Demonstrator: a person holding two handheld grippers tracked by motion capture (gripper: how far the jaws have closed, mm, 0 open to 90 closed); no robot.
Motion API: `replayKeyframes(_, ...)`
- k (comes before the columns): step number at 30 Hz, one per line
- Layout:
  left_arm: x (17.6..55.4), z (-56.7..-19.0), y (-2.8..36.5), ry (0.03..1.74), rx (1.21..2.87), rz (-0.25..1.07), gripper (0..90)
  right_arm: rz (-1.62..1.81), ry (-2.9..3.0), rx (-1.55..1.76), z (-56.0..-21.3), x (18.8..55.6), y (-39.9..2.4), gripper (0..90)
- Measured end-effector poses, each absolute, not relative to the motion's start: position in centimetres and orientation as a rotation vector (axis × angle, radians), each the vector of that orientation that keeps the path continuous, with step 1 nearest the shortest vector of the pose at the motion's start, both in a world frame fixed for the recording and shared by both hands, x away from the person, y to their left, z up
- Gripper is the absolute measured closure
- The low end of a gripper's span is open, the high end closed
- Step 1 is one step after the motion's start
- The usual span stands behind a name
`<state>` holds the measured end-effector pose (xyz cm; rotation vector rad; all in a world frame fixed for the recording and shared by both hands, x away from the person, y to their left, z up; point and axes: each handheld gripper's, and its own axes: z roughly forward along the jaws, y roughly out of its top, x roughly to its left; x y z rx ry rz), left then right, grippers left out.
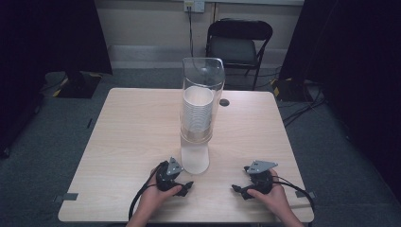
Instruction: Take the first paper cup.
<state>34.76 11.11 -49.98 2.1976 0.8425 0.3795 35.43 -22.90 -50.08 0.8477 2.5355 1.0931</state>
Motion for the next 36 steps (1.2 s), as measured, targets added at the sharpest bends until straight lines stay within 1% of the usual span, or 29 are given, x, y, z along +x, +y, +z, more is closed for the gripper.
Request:
replayKeyframes(4, 34.8, -50.0, 11.1, 0.842, 2.197, 0.379, 15.5, 1.089, 2.526, 0.861, -50.1, 35.3, -22.7, 9.9)
replayKeyframes(5, 34.8, -50.0, 11.1, 0.843, 2.197, 0.379, 15.5, 1.096, 2.522, 0.858, -50.1, 35.2, -22.7, 12.1)
replayKeyframes(6, 34.8, -50.0, 11.1, 0.843, 2.197, 0.379, 15.5, 1.103, 2.516, 0.863, -50.0, 35.1, -22.6, 16.2)
replayKeyframes(7, 34.8, -50.0, 11.1, 0.842, 2.198, 0.380, 15.5, 1.117, 2.517, 0.857, -50.0, 35.1, -22.4, 17.6)
replayKeyframes(11, 34.8, -50.0, 11.1, 0.844, 2.197, 0.378, 15.5, 1.118, 2.537, 0.765, -49.1, 34.8, -20.3, 17.6)
replayKeyframes(14, 34.8, -50.0, 11.1, 0.843, 2.198, 0.379, 15.5, 1.227, 2.511, 0.749, -47.7, 35.1, -18.4, 21.0)
replayKeyframes(17, 34.8, -50.0, 11.1, 0.843, 2.198, 0.378, 15.5, 1.300, 2.482, 0.747, -46.0, 35.8, -16.9, 20.4)
replayKeyframes(18, 34.8, -50.0, 11.1, 0.843, 2.198, 0.378, 15.5, 1.300, 2.482, 0.747, -46.0, 35.8, -16.9, 20.4)
replayKeyframes(19, 34.8, -50.0, 11.1, 0.842, 2.199, 0.376, 15.5, 1.315, 2.465, 0.730, -45.0, 36.3, -16.1, 19.9)
replayKeyframes(24, 34.8, -50.0, 11.2, 0.837, 2.203, 0.379, 15.5, 1.359, 2.453, 0.710, -43.2, 37.3, -14.6, 20.0)
replayKeyframes(36, 34.8, -50.0, 11.2, 0.838, 2.204, 0.379, 15.5, 1.418, 2.418, 0.719, -42.1, 38.9, -12.4, 21.0)
